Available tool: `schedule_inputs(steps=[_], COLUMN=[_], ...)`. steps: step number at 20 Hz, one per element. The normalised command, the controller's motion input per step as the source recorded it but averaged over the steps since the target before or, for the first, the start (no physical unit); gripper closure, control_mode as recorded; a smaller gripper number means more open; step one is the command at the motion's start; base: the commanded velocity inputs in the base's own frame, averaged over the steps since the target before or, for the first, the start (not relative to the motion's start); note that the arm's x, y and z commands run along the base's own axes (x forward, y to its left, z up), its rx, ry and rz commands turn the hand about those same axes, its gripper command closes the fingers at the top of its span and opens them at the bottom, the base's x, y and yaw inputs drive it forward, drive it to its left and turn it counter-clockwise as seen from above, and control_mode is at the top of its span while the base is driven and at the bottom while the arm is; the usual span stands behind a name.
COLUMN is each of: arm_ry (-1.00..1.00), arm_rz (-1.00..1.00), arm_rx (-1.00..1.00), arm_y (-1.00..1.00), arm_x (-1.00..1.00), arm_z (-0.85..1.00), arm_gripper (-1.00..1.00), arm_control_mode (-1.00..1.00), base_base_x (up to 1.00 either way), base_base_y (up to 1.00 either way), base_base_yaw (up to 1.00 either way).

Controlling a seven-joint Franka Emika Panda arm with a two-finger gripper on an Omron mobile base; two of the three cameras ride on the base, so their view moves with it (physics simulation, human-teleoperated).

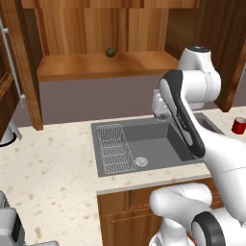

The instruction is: Pick the mug and place it in the sink. Pick the bowl and place it in the open cabinet and then close the cabinet.

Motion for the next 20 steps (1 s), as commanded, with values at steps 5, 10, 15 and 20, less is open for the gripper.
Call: schedule_inputs(steps=[5,10,15,20], arm_ry=[0.00,-0.01,-0.04,-0.13], arm_rz=[0.00,0.00,0.00,0.00], arm_rx=[-0.01,0.00,0.00,0.00], arm_y=[-0.04,-0.05,0.00,0.00], arm_x=[-0.64,-0.64,-0.55,-0.47], arm_z=[0.15,0.02,0.00,0.00], arm_gripper=[-1.00,-1.00,-1.00,-1.00], arm_control_mode=[-1.00,-1.00,-1.00,-1.00], base_base_x=[0.00,0.00,0.00,0.00], base_base_y=[0.00,0.00,0.00,0.00], base_base_yaw=[0.00,0.00,0.00,0.00])
